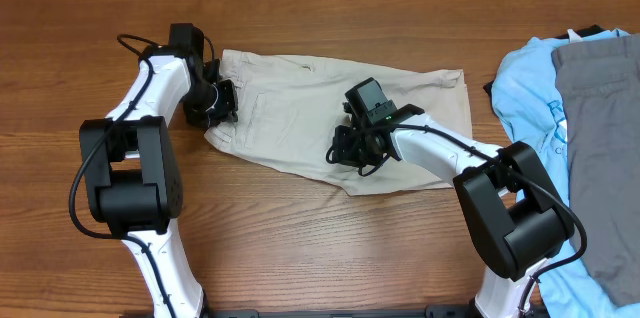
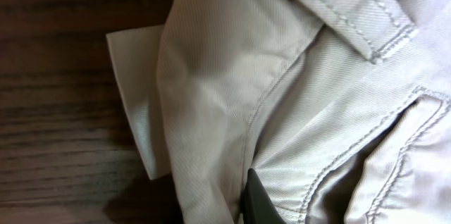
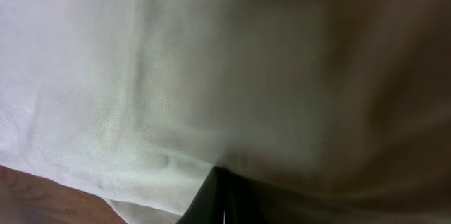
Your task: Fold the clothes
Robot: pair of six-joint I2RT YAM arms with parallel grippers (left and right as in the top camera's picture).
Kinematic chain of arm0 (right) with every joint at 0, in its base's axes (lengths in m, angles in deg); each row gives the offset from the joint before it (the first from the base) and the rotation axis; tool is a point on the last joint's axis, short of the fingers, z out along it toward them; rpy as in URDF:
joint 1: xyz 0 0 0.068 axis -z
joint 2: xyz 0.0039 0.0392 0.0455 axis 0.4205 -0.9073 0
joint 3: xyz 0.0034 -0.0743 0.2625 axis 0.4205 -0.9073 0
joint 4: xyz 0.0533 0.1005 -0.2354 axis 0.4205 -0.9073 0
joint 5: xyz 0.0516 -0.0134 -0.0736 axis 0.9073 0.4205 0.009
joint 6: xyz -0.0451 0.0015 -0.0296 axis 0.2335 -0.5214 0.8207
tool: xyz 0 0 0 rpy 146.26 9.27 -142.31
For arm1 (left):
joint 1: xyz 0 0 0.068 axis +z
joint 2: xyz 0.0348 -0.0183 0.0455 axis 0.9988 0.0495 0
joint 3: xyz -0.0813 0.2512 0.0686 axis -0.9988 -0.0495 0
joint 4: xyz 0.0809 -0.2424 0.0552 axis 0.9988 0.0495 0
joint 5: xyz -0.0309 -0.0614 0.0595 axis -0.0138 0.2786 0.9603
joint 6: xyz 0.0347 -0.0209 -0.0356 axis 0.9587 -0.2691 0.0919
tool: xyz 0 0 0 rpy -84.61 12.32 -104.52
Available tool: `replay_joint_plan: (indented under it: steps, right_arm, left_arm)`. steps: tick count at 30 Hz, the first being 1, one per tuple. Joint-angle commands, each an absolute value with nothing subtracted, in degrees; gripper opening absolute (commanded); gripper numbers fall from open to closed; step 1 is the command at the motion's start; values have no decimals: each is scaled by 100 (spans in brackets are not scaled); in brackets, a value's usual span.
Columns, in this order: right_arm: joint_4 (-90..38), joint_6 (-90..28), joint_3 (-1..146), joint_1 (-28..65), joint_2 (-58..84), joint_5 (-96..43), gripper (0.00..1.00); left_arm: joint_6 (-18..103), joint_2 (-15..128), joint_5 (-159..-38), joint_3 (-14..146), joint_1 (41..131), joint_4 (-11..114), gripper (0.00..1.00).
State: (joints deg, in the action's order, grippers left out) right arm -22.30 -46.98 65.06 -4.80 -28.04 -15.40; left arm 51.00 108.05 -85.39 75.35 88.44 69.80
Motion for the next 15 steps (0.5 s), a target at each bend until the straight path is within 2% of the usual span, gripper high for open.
replay_joint_plan:
  steps: [1, 10, 15]
  right_arm:
    - [-2202, -4727, 6467, -507, -2833, -1570, 4]
    - [-2245, -4875, 6539, -480, -2826, -1067, 4]
    - [-2862, -4812, 6959, -288, -2647, -663, 4]
  left_arm:
    - [5333, 11004, -9009, 7624, 8778, 7063, 4]
    - [5261, 10571, -9330, 8888, 8726, 8048, 4]
    - [5242, 10274, -9330, 9583, 8669, 8663, 4]
